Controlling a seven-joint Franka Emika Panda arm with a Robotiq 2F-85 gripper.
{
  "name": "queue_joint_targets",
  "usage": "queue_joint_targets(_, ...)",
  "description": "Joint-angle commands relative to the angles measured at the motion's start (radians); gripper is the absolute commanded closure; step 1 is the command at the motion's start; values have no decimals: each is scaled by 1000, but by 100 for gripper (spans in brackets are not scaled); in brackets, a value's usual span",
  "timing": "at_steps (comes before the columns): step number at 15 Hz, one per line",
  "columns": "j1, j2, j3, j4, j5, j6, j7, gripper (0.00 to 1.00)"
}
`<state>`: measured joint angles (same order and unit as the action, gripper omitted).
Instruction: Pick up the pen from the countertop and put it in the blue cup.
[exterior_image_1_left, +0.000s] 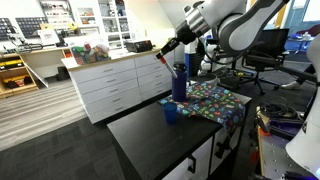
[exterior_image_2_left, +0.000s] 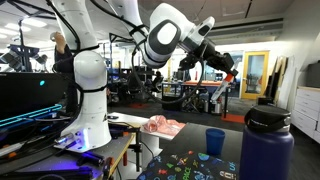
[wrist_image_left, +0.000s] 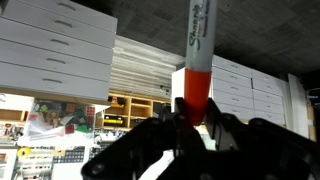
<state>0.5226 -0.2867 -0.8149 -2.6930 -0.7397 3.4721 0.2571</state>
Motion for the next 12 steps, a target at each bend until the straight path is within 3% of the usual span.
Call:
queue_joint_targets(1,135,-78,-156,-44,0,0,-101,95)
queue_joint_targets(12,528,-183,-542,-21,49,0,-339,95)
